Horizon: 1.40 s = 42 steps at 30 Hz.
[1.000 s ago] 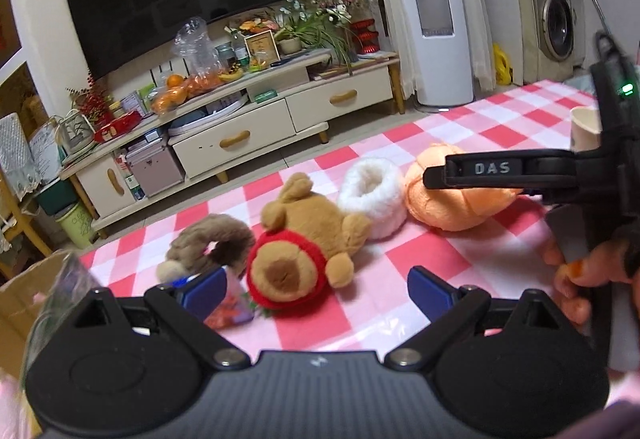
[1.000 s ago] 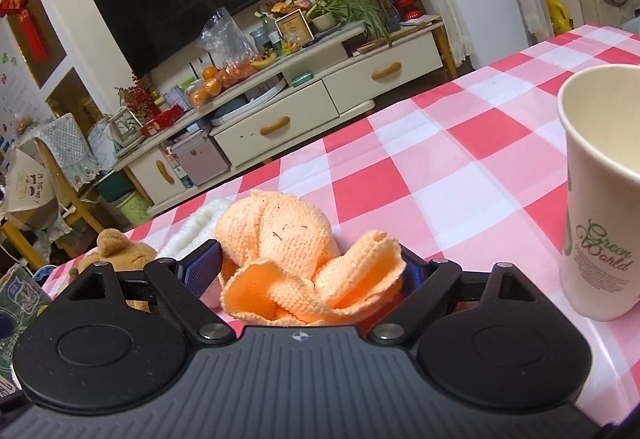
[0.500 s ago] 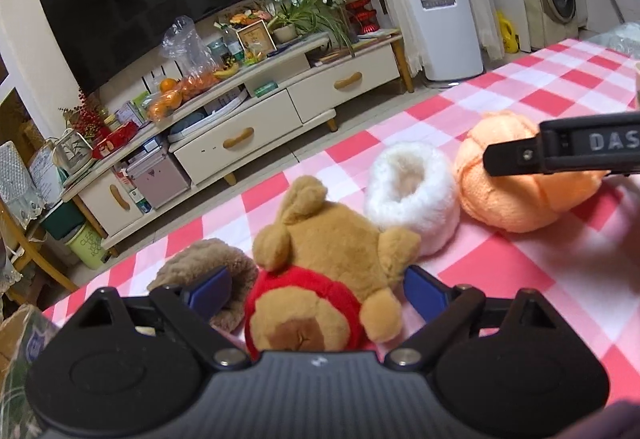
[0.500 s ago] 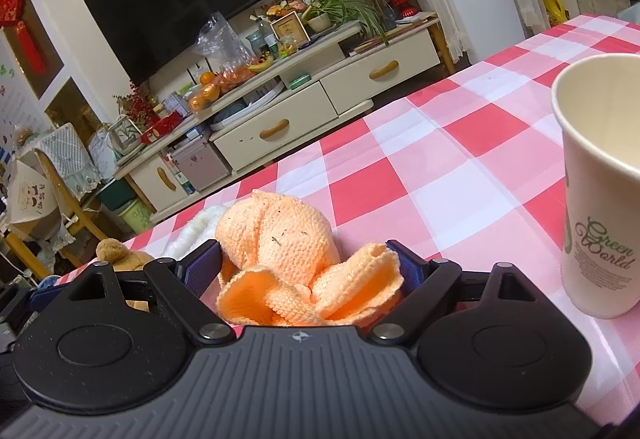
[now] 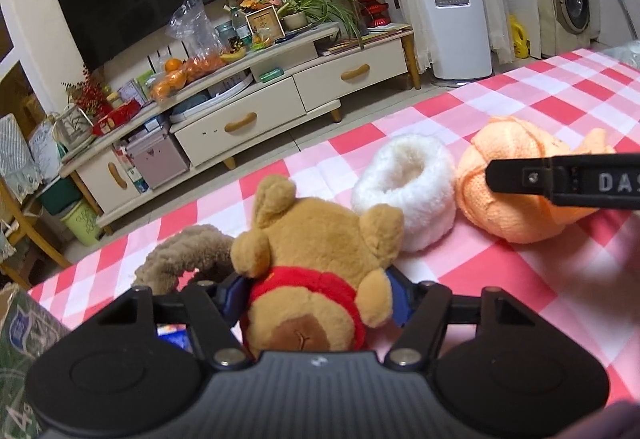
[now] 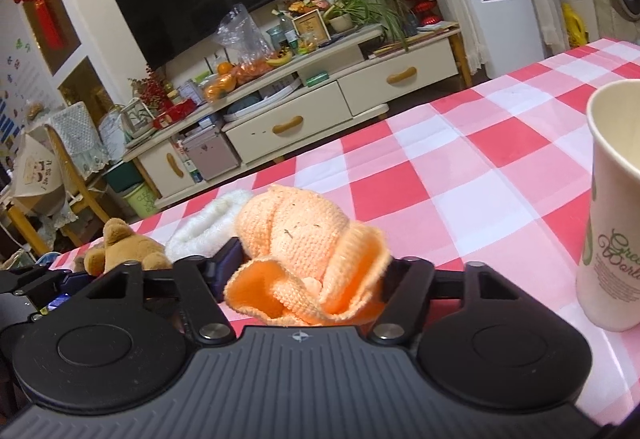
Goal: Organize soft objects
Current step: 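Grasp the brown teddy bear with left tool while right tool grasps orange knitted plush, then carry both held items into the cardboard box and open both tools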
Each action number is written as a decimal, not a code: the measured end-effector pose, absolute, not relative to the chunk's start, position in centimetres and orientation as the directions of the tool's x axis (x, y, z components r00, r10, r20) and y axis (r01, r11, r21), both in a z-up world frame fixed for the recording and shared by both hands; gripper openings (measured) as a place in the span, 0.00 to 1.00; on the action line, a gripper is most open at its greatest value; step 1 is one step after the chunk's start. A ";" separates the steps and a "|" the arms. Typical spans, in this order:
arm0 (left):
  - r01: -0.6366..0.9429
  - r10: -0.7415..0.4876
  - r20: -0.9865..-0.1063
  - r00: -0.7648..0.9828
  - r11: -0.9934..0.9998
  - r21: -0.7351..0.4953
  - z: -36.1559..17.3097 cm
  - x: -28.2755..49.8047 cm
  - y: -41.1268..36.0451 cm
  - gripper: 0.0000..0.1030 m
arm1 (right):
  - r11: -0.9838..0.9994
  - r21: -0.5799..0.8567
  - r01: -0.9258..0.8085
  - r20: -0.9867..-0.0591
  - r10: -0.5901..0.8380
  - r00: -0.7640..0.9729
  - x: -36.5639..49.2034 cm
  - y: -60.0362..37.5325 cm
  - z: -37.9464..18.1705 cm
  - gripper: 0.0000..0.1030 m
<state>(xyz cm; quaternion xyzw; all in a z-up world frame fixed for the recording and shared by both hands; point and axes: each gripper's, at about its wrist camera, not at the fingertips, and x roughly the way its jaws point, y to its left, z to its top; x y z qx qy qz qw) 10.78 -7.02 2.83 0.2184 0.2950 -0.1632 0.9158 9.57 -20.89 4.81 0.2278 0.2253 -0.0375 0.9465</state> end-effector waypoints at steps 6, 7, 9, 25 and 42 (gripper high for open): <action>0.432 -0.185 -0.619 0.763 0.858 0.277 3.3 9.0 -6.7 0.64 | 0.896 0.416 0.152 -0.433 0.048 0.900 9.7 -21.4 4.9 0.70; 0.431 -0.188 -0.618 0.764 0.861 0.272 3.5 8.6 -6.6 0.64 | 0.897 0.416 0.150 -0.433 0.050 0.900 9.7 -21.4 4.9 0.70; 0.430 -0.195 -0.616 0.763 0.865 0.258 3.8 7.7 -6.2 0.64 | 0.898 0.415 0.145 -0.431 0.054 0.901 9.7 -21.4 4.9 0.69; 0.452 -0.292 -0.631 0.718 0.886 0.105 7.1 -0.2 -1.0 0.64 | 0.929 0.350 0.121 -0.453 0.055 0.890 8.2 -19.9 5.3 0.66; 0.488 -0.422 -0.571 0.704 0.872 -0.043 9.0 -1.2 3.1 0.64 | 0.951 0.264 0.162 -0.437 -0.032 0.899 2.8 -17.1 7.2 0.64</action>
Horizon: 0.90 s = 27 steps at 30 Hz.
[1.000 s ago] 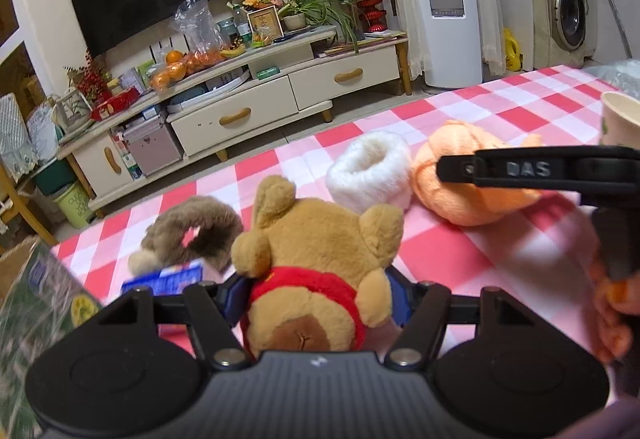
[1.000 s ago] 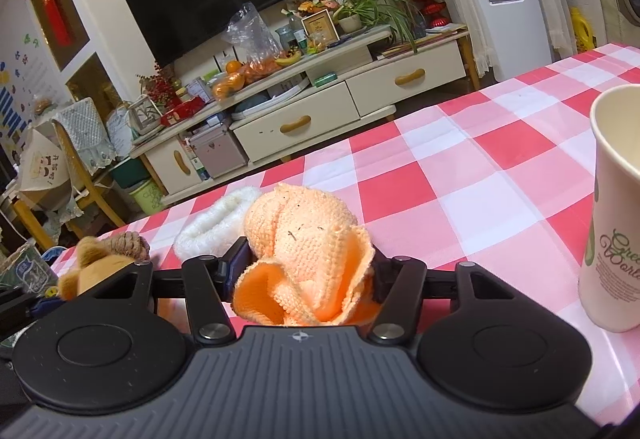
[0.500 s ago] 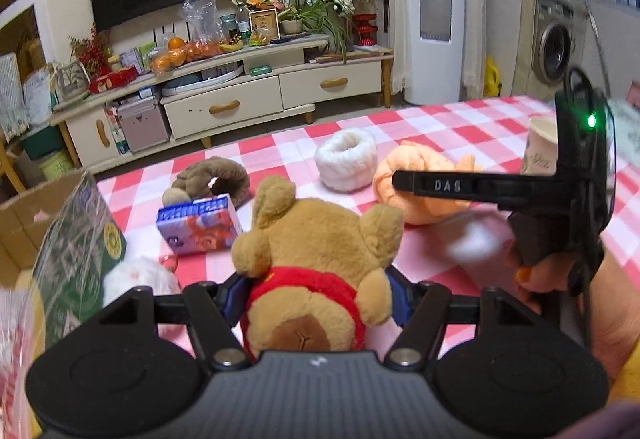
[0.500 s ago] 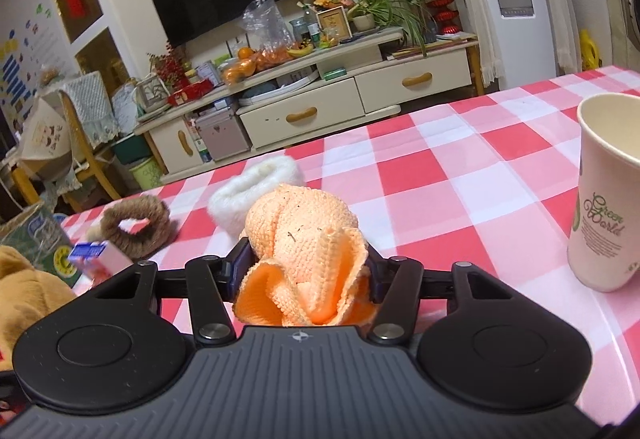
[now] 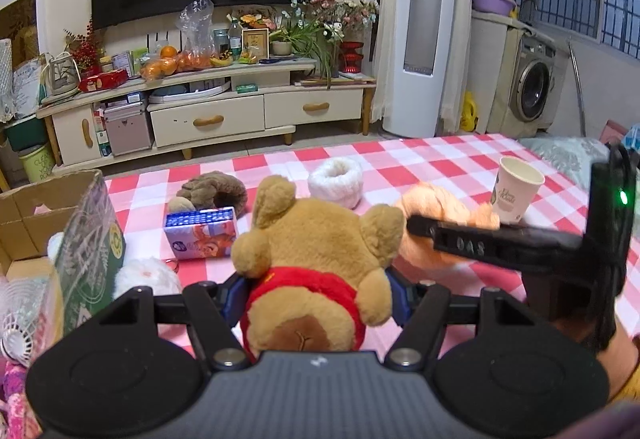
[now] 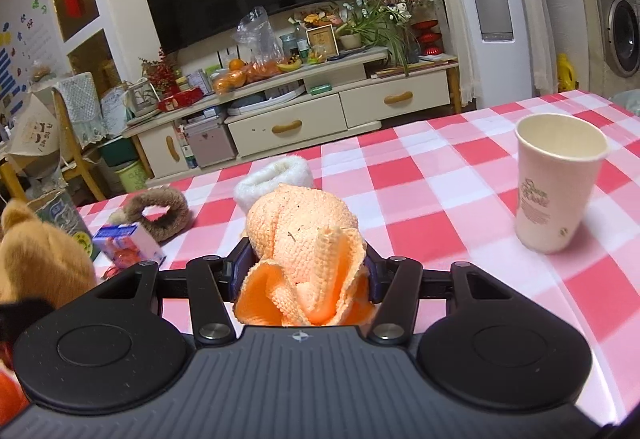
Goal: Organize soft objects
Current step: 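Carry both held items into the cardboard box and open both tools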
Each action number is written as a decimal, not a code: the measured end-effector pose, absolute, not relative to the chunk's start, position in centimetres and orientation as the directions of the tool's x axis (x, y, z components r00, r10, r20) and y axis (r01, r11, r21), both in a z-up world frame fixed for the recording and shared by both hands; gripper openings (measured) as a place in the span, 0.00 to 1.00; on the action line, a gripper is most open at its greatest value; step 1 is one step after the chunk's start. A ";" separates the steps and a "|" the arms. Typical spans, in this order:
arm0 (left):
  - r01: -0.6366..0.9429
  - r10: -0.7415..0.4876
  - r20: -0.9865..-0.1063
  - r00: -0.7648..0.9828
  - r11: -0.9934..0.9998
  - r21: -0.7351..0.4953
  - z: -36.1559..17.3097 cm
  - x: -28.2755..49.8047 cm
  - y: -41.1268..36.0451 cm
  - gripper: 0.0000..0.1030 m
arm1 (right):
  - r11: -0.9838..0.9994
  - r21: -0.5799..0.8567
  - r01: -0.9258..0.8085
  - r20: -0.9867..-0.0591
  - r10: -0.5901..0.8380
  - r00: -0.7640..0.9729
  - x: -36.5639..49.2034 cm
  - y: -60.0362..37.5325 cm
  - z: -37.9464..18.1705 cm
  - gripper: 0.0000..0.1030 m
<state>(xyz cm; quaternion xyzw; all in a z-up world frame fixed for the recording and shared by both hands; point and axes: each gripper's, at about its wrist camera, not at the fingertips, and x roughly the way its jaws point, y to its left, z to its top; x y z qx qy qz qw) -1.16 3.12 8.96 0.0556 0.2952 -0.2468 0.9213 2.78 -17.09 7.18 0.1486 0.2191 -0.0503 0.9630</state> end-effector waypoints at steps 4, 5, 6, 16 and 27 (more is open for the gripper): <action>0.487 -0.438 -0.547 0.713 0.871 -0.063 9.7 -1.5 4.3 0.64 | 0.953 0.254 0.166 -0.447 -0.036 0.894 1.1 -16.2 7.2 0.64; 0.486 -0.442 -0.540 0.716 0.871 -0.069 9.9 -1.6 4.7 0.64 | 0.955 0.249 0.163 -0.450 -0.035 0.893 0.8 -15.8 7.3 0.64; 0.484 -0.445 -0.534 0.719 0.872 -0.074 10.1 -1.7 5.0 0.64 | 0.957 0.243 0.160 -0.451 -0.035 0.892 0.7 -15.5 7.3 0.64; 0.457 -0.454 -0.465 0.760 0.882 -0.114 12.3 -2.7 8.6 0.64 | 0.970 0.210 0.120 -0.455 -0.011 0.890 -0.7 -13.7 8.3 0.64; 0.376 -0.393 -0.404 0.826 0.918 -0.125 14.3 -2.8 13.0 0.64 | 0.983 0.178 0.041 -0.423 0.038 0.905 -1.6 -11.1 10.4 0.64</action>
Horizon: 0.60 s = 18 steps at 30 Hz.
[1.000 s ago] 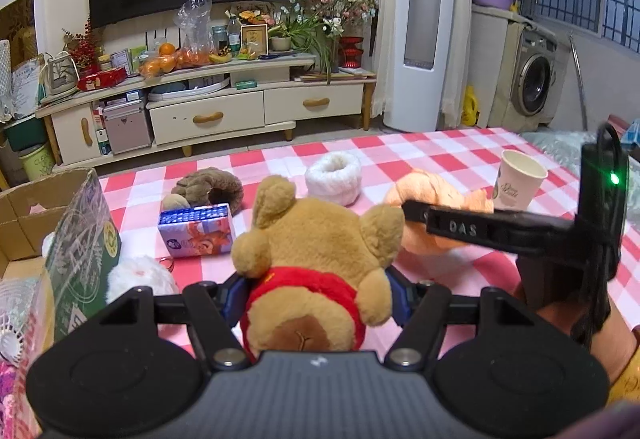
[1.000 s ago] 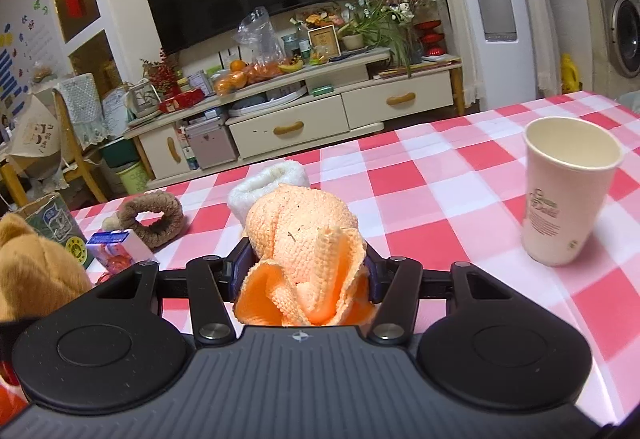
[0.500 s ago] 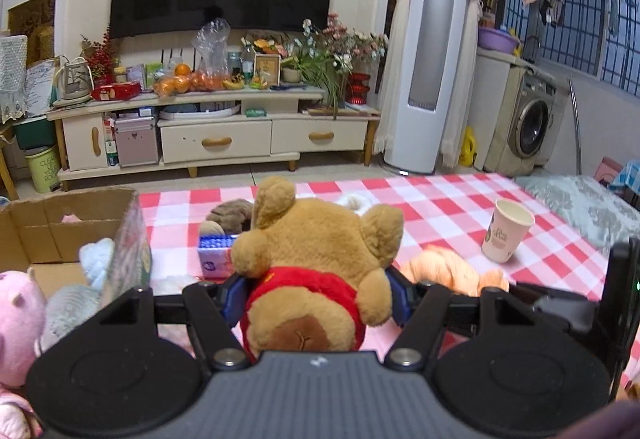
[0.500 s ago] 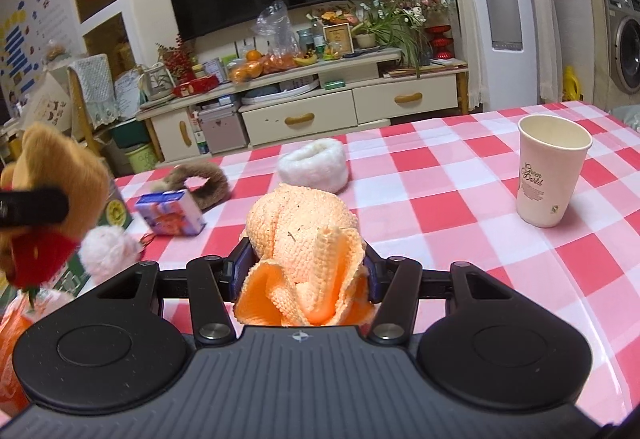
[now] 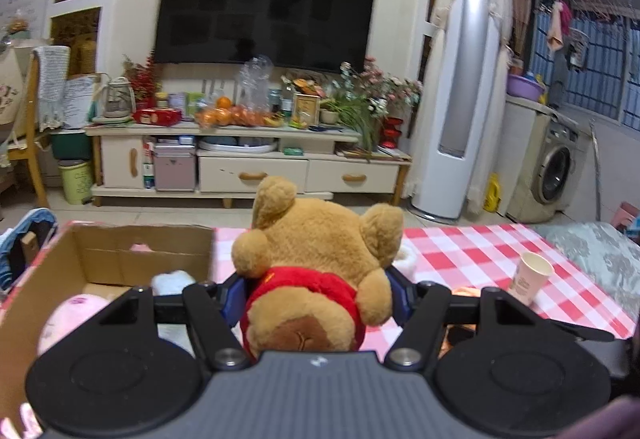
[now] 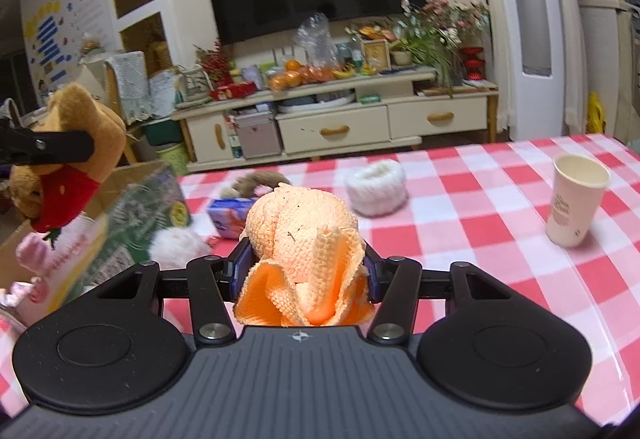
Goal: Organize soft objects
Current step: 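Carry both held items into the cardboard box and open both tools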
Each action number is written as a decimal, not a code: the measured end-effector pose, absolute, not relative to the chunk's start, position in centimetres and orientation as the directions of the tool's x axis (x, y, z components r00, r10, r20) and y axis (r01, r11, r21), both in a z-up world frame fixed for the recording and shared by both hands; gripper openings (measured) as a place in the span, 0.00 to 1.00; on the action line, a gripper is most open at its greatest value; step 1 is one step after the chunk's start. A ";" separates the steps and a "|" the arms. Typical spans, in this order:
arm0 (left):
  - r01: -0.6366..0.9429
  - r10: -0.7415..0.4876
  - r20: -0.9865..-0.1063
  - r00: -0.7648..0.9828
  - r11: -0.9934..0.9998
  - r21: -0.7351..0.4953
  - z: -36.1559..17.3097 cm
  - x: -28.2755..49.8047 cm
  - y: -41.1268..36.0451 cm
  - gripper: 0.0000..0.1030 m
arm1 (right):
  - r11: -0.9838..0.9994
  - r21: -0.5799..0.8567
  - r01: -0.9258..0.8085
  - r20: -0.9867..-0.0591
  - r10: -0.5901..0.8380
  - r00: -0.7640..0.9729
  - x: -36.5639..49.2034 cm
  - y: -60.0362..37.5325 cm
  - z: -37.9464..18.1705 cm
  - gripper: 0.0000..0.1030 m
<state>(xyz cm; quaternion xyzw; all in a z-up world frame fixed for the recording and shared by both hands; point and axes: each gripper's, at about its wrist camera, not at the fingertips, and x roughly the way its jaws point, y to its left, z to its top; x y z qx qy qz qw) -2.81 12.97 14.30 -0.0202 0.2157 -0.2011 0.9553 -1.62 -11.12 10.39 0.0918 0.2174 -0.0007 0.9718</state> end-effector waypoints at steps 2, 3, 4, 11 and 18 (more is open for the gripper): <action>0.355 -0.374 -0.401 0.836 0.927 -0.123 14.5 -2.6 13.8 0.64 | 0.984 0.176 0.023 -0.412 0.053 0.910 -1.6 -10.6 11.0 0.64; 0.341 -0.360 -0.400 0.843 0.932 -0.120 14.6 -2.5 14.2 0.64 | 0.984 0.175 0.012 -0.407 0.061 0.911 -1.6 -10.2 11.3 0.64; 0.328 -0.348 -0.400 0.848 0.937 -0.119 14.6 -2.4 14.7 0.64 | 0.985 0.175 0.001 -0.402 0.071 0.913 -1.7 -9.8 11.6 0.64; 0.214 -0.239 -0.401 0.885 0.971 -0.106 14.9 -1.0 17.7 0.64 | 0.985 0.146 -0.092 -0.365 0.140 0.921 -1.2 -6.8 14.0 0.64; 0.105 -0.136 -0.410 0.902 0.990 -0.098 14.8 0.7 20.3 0.64 | 0.974 0.124 -0.187 -0.344 0.219 0.913 0.0 -3.2 16.0 0.64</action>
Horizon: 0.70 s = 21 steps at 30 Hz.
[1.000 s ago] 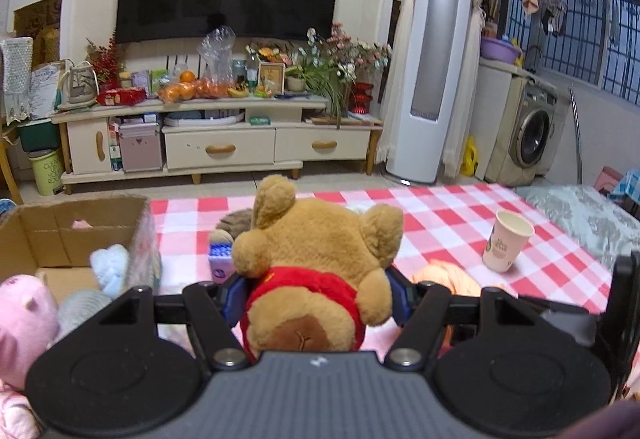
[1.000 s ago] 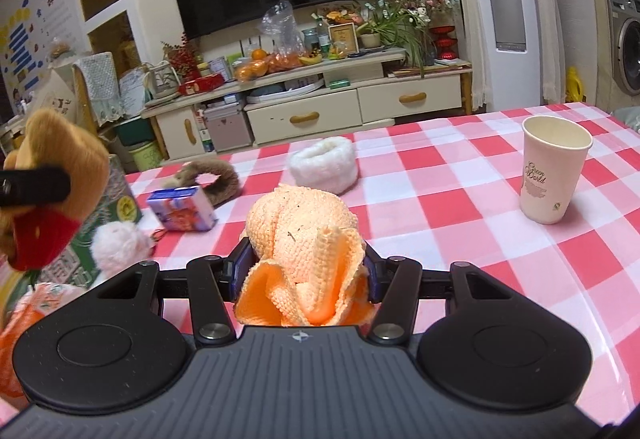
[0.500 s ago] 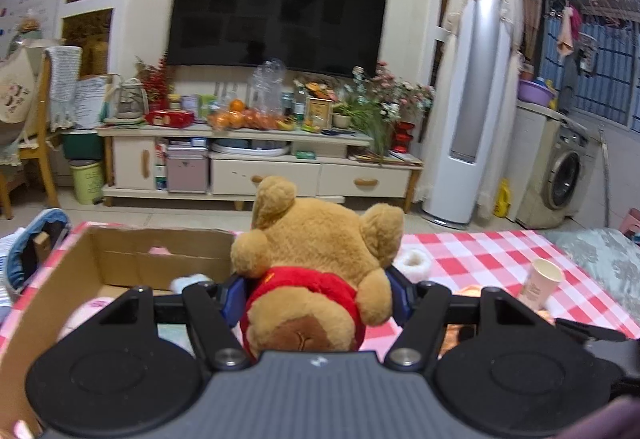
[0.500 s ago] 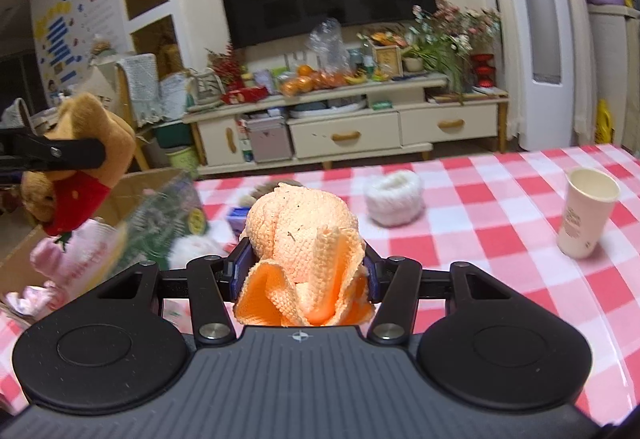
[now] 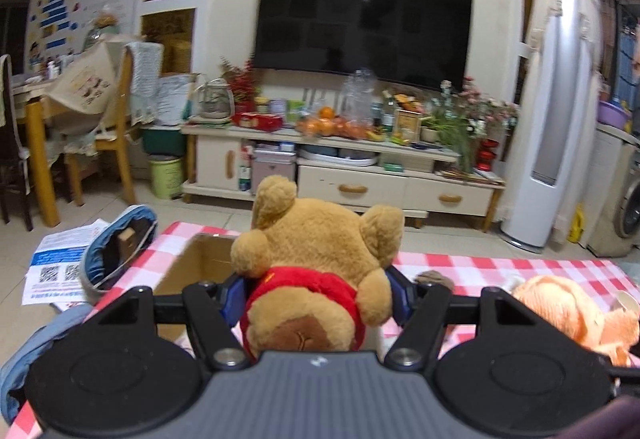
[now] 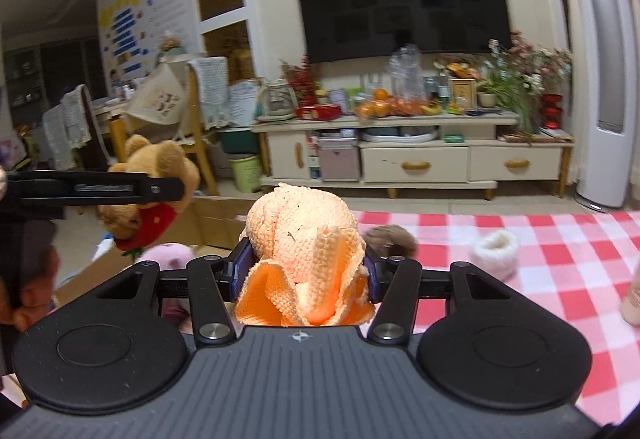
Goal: Organize soft objects
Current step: 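Carry both held items into the cardboard box and open both tools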
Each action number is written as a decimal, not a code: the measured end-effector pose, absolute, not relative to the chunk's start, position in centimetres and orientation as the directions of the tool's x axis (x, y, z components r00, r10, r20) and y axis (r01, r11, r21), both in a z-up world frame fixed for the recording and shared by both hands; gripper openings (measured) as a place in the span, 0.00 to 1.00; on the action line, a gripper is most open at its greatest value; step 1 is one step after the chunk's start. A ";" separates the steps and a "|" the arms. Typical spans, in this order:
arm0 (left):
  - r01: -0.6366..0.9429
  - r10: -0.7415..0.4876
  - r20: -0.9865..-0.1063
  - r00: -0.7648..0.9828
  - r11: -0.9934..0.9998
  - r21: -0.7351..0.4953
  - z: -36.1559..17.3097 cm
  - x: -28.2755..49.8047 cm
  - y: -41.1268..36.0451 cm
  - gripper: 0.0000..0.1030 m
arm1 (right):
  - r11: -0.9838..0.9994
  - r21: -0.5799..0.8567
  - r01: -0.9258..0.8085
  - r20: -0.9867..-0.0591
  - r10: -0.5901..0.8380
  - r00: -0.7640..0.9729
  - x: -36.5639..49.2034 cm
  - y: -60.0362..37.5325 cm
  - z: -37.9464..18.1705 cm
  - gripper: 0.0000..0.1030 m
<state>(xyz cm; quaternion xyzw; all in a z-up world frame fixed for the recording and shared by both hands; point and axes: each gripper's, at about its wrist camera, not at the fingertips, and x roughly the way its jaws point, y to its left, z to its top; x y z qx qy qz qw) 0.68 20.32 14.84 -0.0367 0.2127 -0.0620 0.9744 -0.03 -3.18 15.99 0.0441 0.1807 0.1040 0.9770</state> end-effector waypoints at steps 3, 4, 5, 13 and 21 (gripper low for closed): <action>0.063 -0.093 -0.415 0.905 0.994 -0.085 14.8 1.5 21.1 0.64 | 0.967 0.113 -0.229 -0.350 0.255 0.902 0.8 -1.5 16.4 0.64; 0.051 -0.079 -0.415 0.907 0.996 -0.077 14.9 1.6 21.3 0.64 | 0.964 0.108 -0.244 -0.354 0.267 0.896 1.1 -0.8 16.4 0.64; 0.040 -0.067 -0.415 0.907 0.997 -0.073 14.9 1.9 21.6 0.64 | 0.960 0.103 -0.260 -0.359 0.280 0.891 1.3 -0.1 16.4 0.64; -0.027 -0.002 -0.430 0.903 0.998 -0.061 14.8 3.2 23.2 0.65 | 0.925 0.054 -0.377 -0.391 0.367 0.844 3.2 4.4 16.4 0.64; -0.060 0.028 -0.444 0.896 0.997 -0.057 14.8 3.7 24.0 0.65 | 0.884 0.052 -0.465 -0.435 0.439 0.786 4.4 7.8 15.6 0.64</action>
